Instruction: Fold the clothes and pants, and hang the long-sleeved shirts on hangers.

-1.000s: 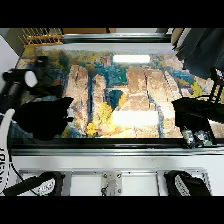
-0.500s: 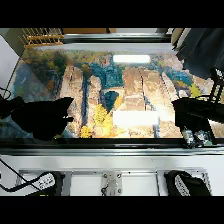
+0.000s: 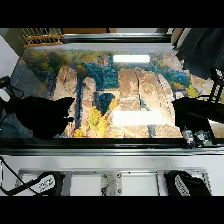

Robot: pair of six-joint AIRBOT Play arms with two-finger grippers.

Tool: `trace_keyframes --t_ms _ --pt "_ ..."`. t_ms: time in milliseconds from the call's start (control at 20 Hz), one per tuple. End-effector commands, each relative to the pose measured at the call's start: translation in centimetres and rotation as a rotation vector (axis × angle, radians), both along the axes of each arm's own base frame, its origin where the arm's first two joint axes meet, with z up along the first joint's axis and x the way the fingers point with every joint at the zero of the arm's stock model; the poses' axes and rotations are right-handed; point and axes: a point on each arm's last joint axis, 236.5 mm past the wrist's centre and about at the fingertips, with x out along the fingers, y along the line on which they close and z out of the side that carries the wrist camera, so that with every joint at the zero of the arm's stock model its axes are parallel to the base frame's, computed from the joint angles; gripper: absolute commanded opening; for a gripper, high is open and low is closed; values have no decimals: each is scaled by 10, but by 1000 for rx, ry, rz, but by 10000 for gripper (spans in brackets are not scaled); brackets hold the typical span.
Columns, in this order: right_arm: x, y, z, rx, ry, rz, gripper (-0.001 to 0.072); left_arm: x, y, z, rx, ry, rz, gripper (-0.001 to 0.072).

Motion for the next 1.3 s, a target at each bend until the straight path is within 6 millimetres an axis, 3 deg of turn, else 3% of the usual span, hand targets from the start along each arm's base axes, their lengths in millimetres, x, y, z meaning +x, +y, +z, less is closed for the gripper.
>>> trace_keyframes --t_ms 0,150,250,300,400,550,600,650,700,800,950,1050,1150,1250 --pt "0 0 0 0 -1 1 17 30 -86 88 31 -168 -214 8" --pt "0 0 0 0 -1 1 17 25 -210 181 22 -402 -505 8" --pt "2 -1 1 -1 -8 -4 16 -1 -289 214 -8 -506 -715 9" --pt "1 0 1 -1 -7 -3 16 -16 -325 220 -32 -535 -805 8" --pt "1 0 1 -1 -8 -4 16 -51 -390 214 -82 -550 -975 9" --pt "1 0 1 -1 -8 -4 16 -87 -458 170 -106 -459 -1153 10" --pt "1 0 1 -1 -8 -4 16 -93 -474 152 -103 -419 -1189 165" --pt "1 0 1 -1 -8 -4 16 -93 -483 137 -94 -389 -1202 485" --pt "1 0 1 -1 -8 -4 17 -88 -483 125 -99 -356 -1175 565" --pt "1 0 1 -1 -8 -3 16 -63 -460 110 -108 -284 -1049 557" --pt "1 0 1 0 -8 -3 16 -16 -393 97 -115 -223 -811 557" --pt "1 0 1 -1 -8 -3 16 6 -341 77 -102 -181 -671 557" --pt "1 0 1 0 -8 -3 16 13 -294 43 -105 -112 -554 556" --pt "1 0 1 0 -8 -3 16 10 -261 0 -176 -23 -430 556"
